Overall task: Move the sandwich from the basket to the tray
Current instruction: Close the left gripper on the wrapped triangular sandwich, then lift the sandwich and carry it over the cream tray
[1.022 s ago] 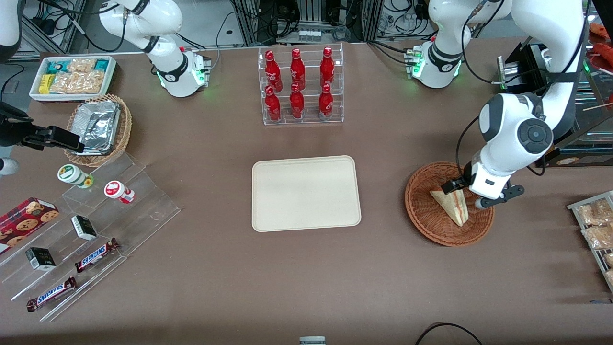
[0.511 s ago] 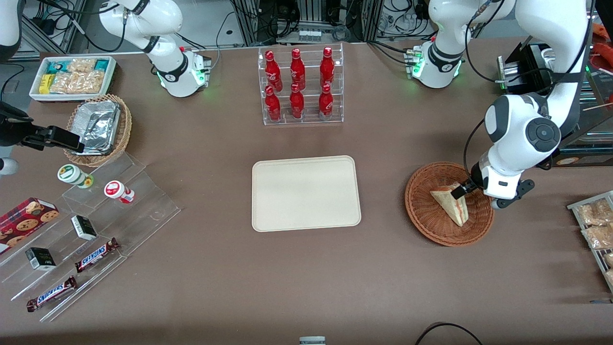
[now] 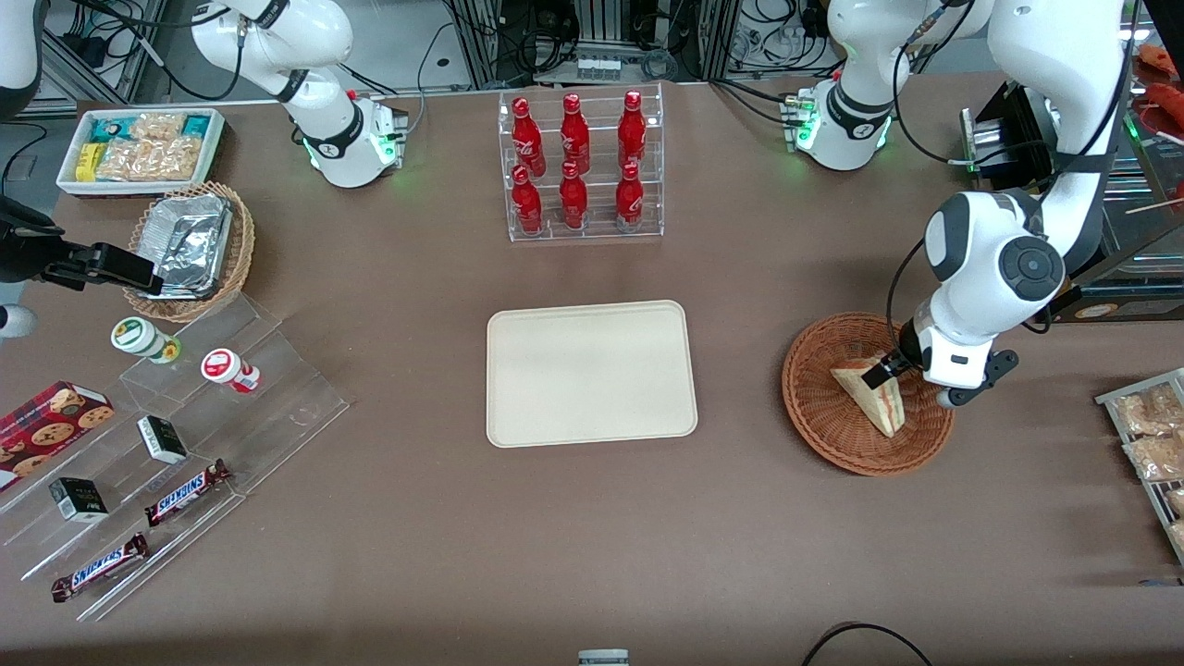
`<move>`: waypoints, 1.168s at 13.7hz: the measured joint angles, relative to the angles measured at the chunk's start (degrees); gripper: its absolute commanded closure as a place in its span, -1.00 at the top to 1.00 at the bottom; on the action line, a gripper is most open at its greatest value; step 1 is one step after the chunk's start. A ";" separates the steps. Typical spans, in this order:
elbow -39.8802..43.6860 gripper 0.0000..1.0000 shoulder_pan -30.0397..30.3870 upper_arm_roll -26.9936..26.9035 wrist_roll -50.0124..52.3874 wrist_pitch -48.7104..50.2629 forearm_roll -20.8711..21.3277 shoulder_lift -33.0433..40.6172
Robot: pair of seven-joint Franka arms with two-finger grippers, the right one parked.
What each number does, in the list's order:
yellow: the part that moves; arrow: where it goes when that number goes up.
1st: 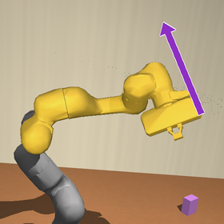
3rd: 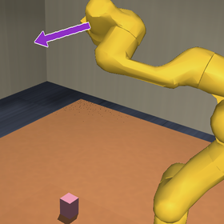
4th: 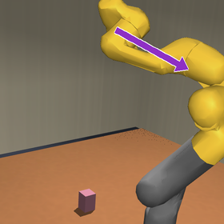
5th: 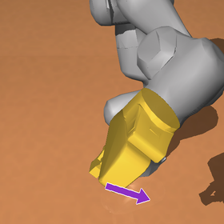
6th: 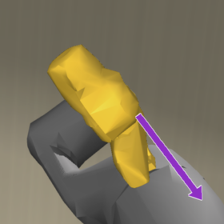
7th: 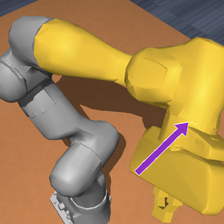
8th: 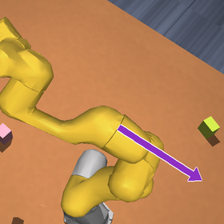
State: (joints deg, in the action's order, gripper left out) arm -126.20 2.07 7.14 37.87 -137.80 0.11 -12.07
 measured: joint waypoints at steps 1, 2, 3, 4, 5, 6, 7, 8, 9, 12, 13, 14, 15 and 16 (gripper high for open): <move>-0.02 1.00 0.00 0.00 0.01 -0.14 0.00 -0.55; -0.03 0.98 0.00 0.00 0.02 -0.36 0.00 -1.06; -0.04 0.73 0.00 0.00 0.06 -0.63 0.00 -1.53; -0.06 0.33 0.00 0.00 0.08 -0.83 0.00 -1.96; -0.07 -0.18 0.00 0.00 0.14 -0.91 0.00 -2.31; -0.07 -0.42 0.00 0.00 0.15 -0.95 0.00 -2.54; -0.07 -0.69 0.00 0.00 0.15 -0.96 0.00 -2.63; -0.07 -0.97 0.00 0.00 0.16 -0.97 0.00 -2.64; -0.07 -1.00 0.00 0.00 0.17 -0.96 0.00 -2.64; -0.03 -1.00 0.00 0.01 0.17 -0.75 0.00 -2.63; 0.22 -1.00 0.00 0.02 0.17 -0.17 0.00 -2.62; 1.11 -1.00 0.00 0.09 0.08 1.53 0.01 -2.58; 2.71 -1.00 -0.04 0.29 -0.25 4.36 0.03 -2.53; 4.95 -1.00 -0.30 0.60 -1.15 7.88 0.04 -2.46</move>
State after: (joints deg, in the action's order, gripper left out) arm -121.25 1.77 7.74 36.72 -129.92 0.15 -14.53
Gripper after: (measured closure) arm 0.797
